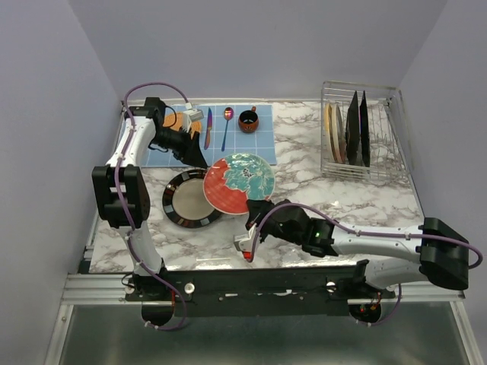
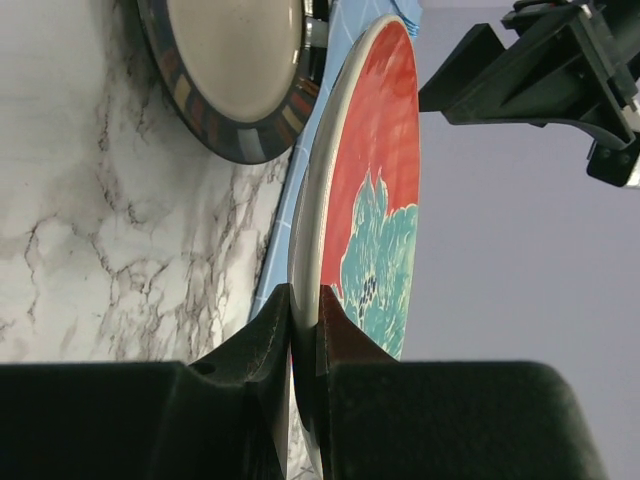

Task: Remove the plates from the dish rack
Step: Unload the plate from the dish rack.

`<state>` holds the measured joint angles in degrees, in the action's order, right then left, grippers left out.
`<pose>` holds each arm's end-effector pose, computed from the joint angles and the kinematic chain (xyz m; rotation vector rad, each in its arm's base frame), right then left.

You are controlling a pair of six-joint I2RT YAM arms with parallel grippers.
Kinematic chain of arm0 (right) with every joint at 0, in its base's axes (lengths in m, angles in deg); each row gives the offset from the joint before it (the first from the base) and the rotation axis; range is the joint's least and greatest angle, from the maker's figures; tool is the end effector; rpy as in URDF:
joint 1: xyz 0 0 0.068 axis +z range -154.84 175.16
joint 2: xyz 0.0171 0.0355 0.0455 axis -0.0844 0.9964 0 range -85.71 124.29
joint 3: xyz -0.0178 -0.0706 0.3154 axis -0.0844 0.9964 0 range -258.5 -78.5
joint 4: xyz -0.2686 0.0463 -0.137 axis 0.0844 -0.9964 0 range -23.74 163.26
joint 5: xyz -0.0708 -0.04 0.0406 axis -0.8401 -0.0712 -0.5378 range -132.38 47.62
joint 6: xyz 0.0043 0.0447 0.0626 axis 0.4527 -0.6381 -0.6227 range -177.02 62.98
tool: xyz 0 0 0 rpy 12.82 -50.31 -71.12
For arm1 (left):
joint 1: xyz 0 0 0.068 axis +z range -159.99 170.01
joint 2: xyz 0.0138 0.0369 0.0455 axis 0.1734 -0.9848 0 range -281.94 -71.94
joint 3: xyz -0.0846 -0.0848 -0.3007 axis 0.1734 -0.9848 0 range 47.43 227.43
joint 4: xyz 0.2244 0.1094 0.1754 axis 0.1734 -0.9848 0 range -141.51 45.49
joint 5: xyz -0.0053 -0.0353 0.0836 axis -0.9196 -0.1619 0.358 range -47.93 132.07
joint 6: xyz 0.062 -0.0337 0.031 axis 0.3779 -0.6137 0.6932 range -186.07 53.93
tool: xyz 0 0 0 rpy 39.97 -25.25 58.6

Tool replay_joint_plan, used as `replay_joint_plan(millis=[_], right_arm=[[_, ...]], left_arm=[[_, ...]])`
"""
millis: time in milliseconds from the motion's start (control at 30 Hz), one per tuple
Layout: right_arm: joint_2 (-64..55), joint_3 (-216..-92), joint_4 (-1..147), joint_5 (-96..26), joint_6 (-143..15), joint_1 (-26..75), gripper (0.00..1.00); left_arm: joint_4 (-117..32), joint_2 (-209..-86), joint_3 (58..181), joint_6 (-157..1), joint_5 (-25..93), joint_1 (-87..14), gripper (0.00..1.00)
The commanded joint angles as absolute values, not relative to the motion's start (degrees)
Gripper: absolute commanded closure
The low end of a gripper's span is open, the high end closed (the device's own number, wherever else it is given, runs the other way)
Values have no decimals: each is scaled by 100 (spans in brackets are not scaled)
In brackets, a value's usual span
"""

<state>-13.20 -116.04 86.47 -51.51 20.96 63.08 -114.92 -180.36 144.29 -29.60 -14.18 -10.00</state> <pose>0.1325 0.2988 0.2462 -1.8355 0.6734 -0.2711 0.4326 -0.0546 0.3047 0.8549 2.2997 -1.1908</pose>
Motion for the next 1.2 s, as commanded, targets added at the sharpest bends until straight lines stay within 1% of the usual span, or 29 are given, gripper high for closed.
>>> replay_joint_plan(millis=[0, 267, 467, 967, 1167], right_arm=[[-1329, -11787, 9989, -5108, 2323, 6353, 99], [-1188, -11831, 10165, -5117, 2419, 6371, 99], [-1179, -11831, 10217, -5161, 2551, 6397, 99], [-1320, -11594, 10349, -5205, 2753, 6468, 99], [-1487, -11383, 10341, -5284, 2753, 6529, 99]], left_arm=[[-11596, -18022, 14454, -2696, -1585, -876, 32], [-12097, -18522, 14771, -2266, -1954, -876, 32], [-13133, -19164, 15324, -1633, -2498, -893, 32], [-13126, -19235, 15439, -1694, -2693, -1219, 32], [-12942, -19305, 16080, -2237, -2439, -1096, 32]])
